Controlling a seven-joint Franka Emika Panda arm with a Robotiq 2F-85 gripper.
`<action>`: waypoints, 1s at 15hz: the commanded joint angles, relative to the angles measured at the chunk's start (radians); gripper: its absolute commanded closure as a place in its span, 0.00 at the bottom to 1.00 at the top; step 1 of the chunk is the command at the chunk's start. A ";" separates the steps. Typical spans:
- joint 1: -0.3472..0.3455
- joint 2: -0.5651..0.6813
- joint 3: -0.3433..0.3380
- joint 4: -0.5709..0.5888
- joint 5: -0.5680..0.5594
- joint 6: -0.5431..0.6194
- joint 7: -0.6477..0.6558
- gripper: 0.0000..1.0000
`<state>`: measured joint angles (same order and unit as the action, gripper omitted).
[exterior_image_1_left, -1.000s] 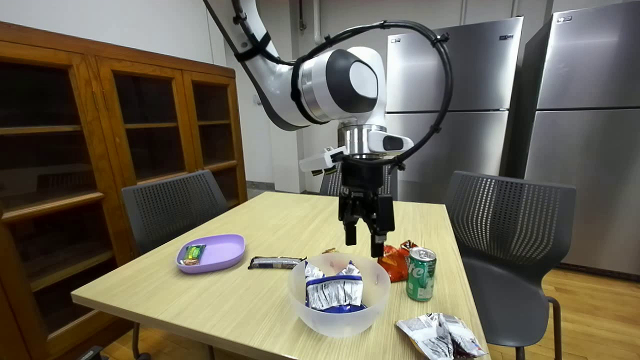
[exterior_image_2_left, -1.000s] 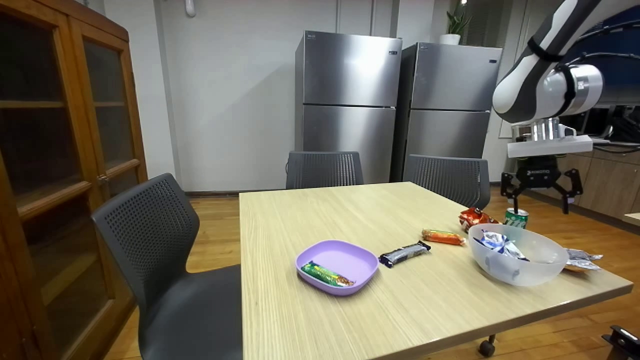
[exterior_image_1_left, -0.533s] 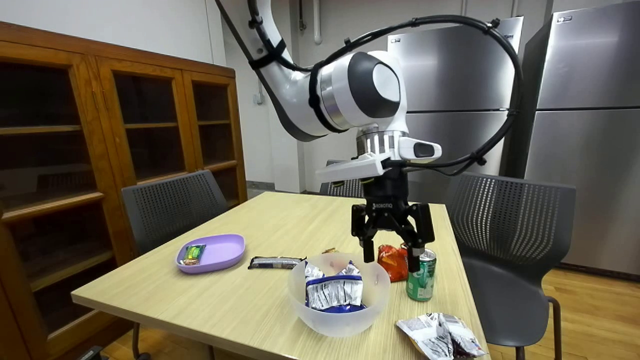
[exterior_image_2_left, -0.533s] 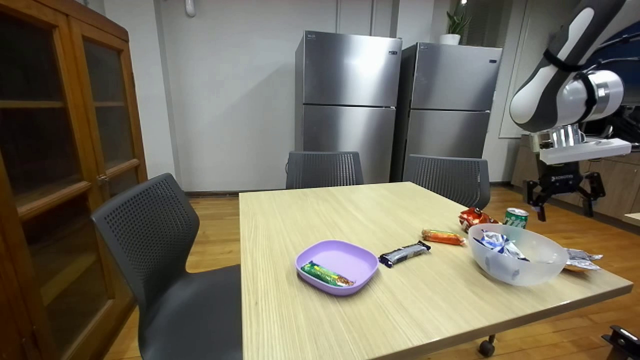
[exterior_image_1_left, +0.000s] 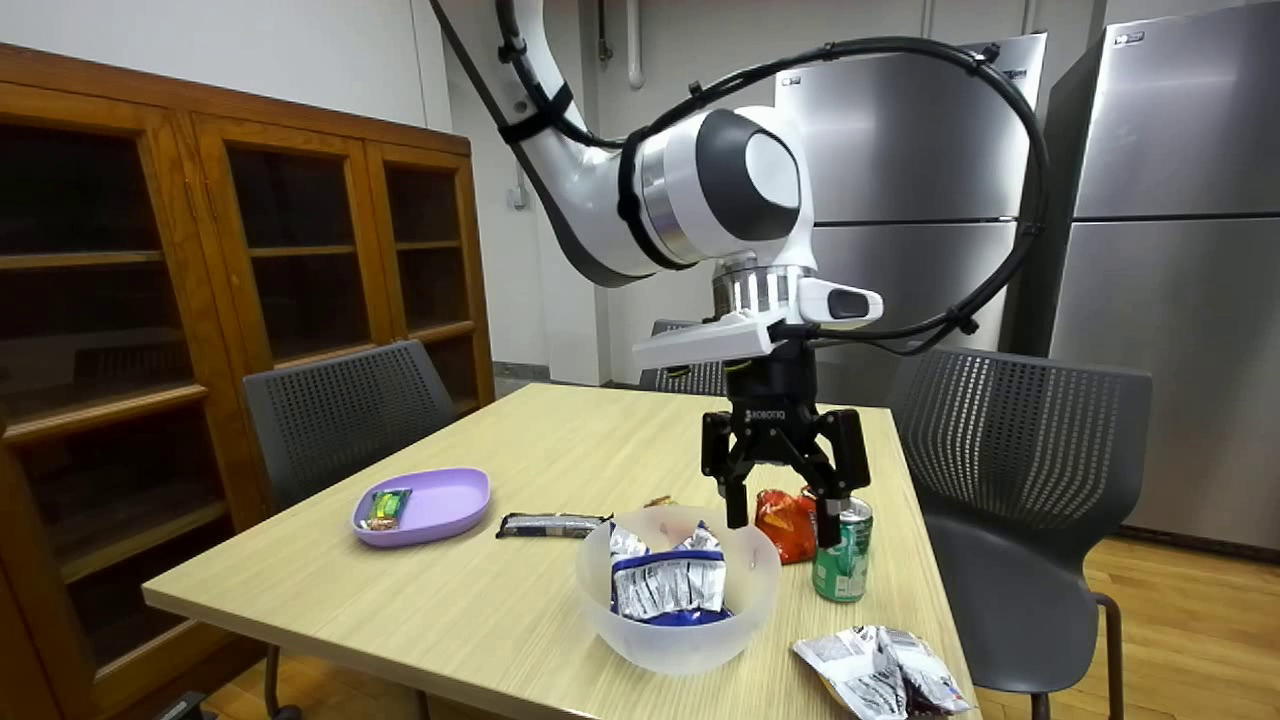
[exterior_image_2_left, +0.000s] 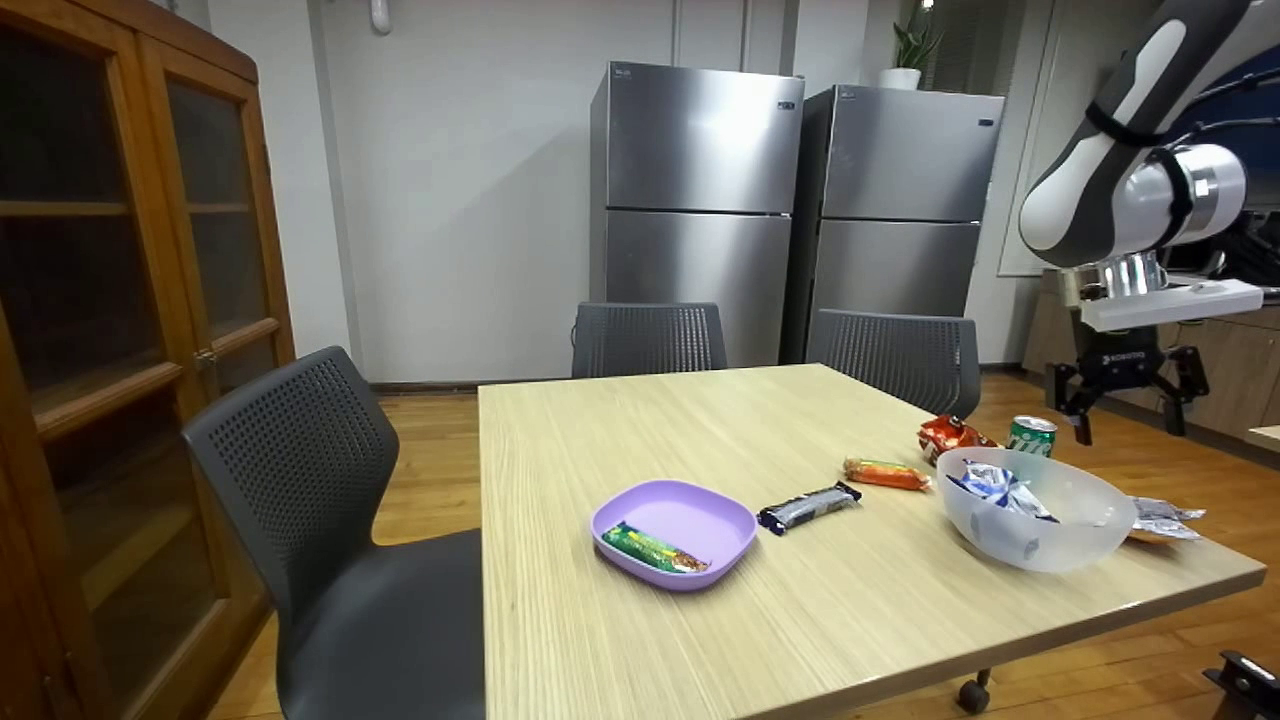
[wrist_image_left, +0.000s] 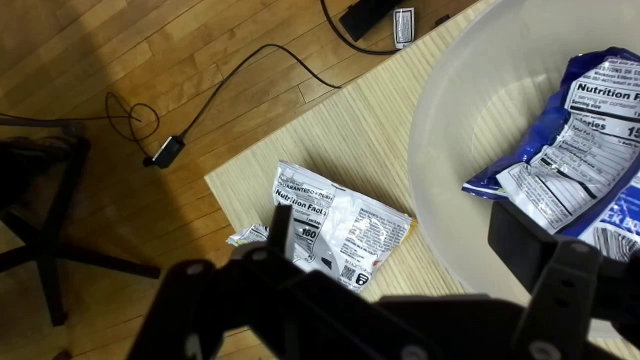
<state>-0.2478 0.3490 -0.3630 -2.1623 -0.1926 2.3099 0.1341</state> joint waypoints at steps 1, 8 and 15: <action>-0.010 -0.001 0.010 0.002 -0.005 -0.002 0.003 0.00; -0.014 0.007 0.011 0.000 -0.007 0.018 -0.007 0.00; -0.091 0.061 0.036 0.049 0.002 0.068 -0.286 0.00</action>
<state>-0.2757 0.3880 -0.3594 -2.1442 -0.1921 2.3383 -0.0029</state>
